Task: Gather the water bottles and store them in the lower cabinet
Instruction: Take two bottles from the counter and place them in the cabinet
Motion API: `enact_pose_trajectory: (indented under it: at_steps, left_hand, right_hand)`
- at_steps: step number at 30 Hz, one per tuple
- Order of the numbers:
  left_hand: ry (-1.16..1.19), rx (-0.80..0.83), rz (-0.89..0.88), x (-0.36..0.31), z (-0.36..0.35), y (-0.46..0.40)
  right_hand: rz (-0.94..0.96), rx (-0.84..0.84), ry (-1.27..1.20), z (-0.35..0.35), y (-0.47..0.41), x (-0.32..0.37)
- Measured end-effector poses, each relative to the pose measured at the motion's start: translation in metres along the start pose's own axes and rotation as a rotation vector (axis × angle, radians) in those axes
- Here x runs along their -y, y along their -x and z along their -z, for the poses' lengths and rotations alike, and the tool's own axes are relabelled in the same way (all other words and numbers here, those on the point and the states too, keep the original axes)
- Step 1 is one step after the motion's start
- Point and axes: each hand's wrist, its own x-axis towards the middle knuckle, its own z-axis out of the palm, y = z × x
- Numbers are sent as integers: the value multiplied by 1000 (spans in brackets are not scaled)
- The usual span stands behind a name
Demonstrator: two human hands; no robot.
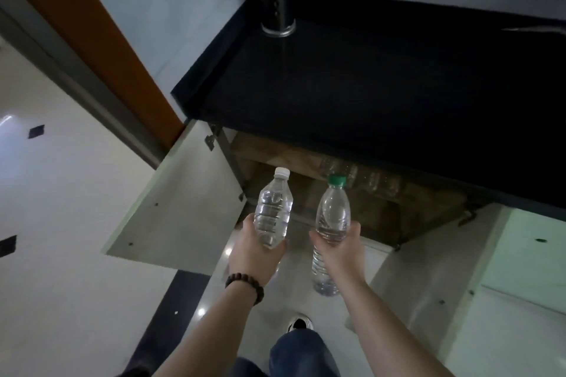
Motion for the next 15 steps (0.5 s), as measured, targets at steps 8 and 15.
enact_pose_trajectory:
  at_steps: [8, 15]
  left_hand:
    - [19, 118, -8, 32, -47, -111]
    - [191, 187, -241, 52, -124, -250]
  right_hand:
    - [-93, -122, -40, -64, -76, -26]
    - [49, -263, -152, -108, -196, -66]
